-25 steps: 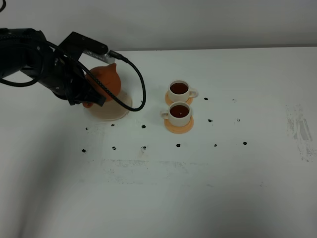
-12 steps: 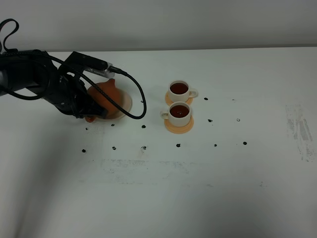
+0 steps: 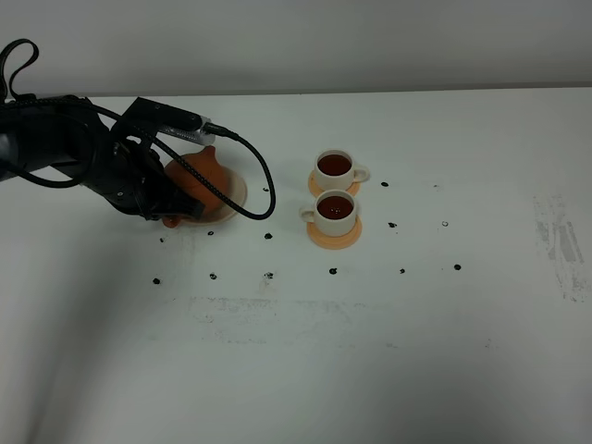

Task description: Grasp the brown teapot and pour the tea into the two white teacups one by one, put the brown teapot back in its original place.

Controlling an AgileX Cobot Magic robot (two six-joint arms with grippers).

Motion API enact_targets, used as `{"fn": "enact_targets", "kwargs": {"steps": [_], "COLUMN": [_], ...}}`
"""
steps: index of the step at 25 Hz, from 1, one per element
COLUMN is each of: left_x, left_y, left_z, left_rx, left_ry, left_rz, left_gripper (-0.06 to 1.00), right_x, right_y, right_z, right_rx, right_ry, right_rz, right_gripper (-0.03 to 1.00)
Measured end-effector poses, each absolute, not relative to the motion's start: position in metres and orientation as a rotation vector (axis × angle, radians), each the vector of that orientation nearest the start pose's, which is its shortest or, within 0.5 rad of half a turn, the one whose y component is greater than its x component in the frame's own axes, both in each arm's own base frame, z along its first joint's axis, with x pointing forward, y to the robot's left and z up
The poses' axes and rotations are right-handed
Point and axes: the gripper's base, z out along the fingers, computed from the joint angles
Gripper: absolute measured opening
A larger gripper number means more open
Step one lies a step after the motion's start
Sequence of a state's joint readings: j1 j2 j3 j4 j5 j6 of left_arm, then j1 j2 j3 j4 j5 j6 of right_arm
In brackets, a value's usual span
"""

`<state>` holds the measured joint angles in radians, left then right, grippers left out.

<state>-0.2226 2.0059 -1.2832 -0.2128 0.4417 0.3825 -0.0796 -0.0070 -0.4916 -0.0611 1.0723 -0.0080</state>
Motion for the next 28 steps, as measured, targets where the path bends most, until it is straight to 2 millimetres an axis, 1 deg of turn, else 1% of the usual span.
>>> {"fn": "enact_targets", "kwargs": {"steps": [4,6,8,11,14,16,18,20,21,24,26,28], "left_x": [0.401,0.401,0.401,0.401,0.401,0.401,0.401,0.399,0.397,0.387,0.377,0.362], "left_y": [-0.099,-0.099,-0.1,-0.1,-0.1,-0.1,-0.1,-0.1,-0.099,-0.095,-0.085,-0.072], "left_z": [0.152,0.152,0.153,0.153,0.153,0.153,0.153,0.158,0.162,0.185,0.207,0.225], "left_rx": [0.565,0.561,0.546,0.534,0.532,0.531,0.534,0.543,0.549,0.555,0.527,0.474], "left_ry": [2.573,2.573,2.57,2.571,2.571,2.572,2.577,2.58,2.574,2.534,2.496,2.473], "left_rz": [-0.133,-0.135,-0.145,-0.154,-0.156,-0.156,-0.157,-0.158,-0.154,-0.14,-0.123,-0.109], "left_gripper": [0.1,0.12,0.17,0.29,0.39,0.42,0.44,0.44,0.44,0.44,0.44,0.44], "right_x": [-0.006,-0.006,-0.006,-0.006,-0.006,-0.006,-0.006,-0.006,-0.006,-0.006,-0.006,-0.006], "right_y": [-0.004,-0.004,-0.004,-0.004,-0.004,-0.004,-0.004,-0.004,-0.004,-0.004,-0.004,-0.004], "right_z": [0.274,0.274,0.274,0.274,0.274,0.274,0.274,0.274,0.274,0.274,0.274,0.274], "right_rx": [0.077,0.077,0.077,0.077,0.077,0.077,0.077,0.077,0.077,0.077,0.077,0.077], "right_ry": [2.057,2.057,2.057,2.057,2.057,2.057,2.057,2.057,2.057,2.057,2.057,2.057], "right_rz": [-0.128,-0.128,-0.128,-0.128,-0.128,-0.128,-0.128,-0.128,-0.128,-0.128,-0.128,-0.128], "right_gripper": [0.45,0.45,0.45,0.45,0.45,0.45,0.45,0.45,0.45,0.45,0.45,0.45]}}
